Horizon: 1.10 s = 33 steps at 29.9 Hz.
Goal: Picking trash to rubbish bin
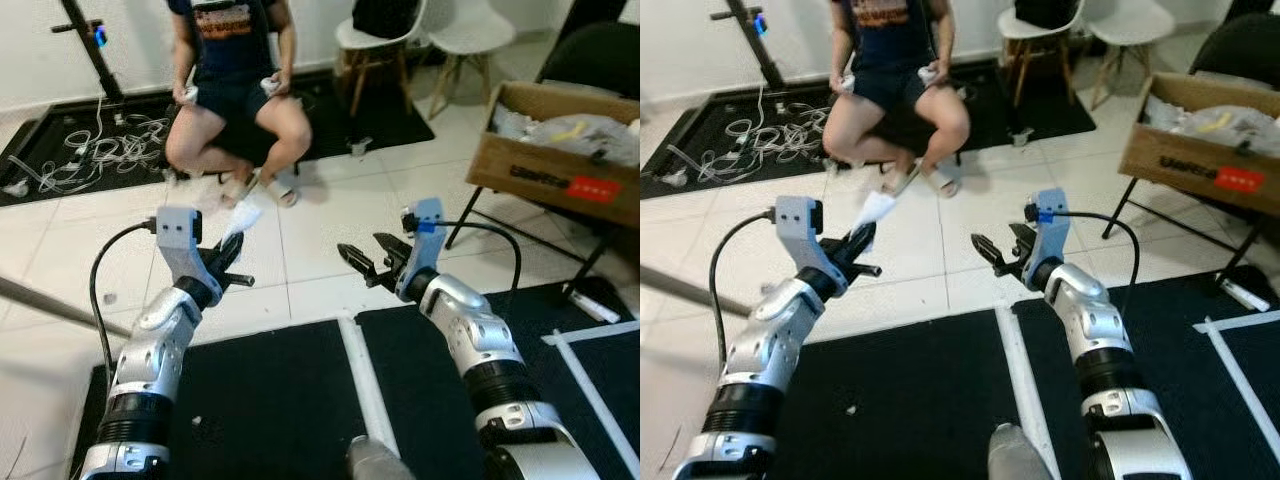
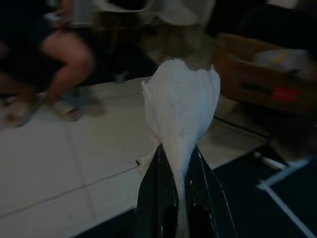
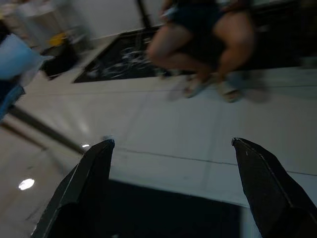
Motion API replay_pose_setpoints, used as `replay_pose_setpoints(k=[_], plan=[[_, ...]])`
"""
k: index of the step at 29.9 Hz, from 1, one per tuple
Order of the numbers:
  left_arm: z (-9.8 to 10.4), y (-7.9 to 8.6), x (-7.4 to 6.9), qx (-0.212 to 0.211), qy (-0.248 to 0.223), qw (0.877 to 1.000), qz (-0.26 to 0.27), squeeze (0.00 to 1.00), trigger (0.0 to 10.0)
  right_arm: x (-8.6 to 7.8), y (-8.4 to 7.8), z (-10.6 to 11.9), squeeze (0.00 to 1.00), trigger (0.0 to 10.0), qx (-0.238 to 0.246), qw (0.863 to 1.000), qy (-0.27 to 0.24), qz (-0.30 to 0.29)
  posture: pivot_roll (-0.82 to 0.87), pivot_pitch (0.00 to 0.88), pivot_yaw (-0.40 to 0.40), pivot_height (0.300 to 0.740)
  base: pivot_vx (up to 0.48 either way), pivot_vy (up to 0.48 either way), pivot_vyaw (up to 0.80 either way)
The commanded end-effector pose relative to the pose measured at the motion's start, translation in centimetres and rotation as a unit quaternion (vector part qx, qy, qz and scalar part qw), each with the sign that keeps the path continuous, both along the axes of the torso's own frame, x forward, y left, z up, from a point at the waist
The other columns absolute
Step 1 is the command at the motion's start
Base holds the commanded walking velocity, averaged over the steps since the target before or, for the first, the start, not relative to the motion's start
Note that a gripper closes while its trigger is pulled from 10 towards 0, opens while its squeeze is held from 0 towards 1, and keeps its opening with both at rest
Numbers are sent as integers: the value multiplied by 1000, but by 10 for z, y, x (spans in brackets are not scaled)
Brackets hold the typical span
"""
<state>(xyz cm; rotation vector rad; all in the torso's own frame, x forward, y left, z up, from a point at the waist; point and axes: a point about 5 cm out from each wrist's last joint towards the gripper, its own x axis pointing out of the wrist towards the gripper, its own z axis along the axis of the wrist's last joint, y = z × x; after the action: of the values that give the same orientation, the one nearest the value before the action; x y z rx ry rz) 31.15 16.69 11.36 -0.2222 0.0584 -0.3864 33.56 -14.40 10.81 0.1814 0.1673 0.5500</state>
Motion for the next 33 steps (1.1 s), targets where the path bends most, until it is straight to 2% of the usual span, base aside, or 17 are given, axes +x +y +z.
replay_pose_setpoints(k=[1,33], plan=[[-2,7,-1,13,6,1000,8,0,10000,-1,3,-1,0,10000,2,1000,1,3,-155,0,93,740,0,0,-788],[1,7,-6,13,-4,1000,11,0,10000,-6,7,0,0,10000,10,1000,2,15,-110,0,61,740,0,0,-788]])
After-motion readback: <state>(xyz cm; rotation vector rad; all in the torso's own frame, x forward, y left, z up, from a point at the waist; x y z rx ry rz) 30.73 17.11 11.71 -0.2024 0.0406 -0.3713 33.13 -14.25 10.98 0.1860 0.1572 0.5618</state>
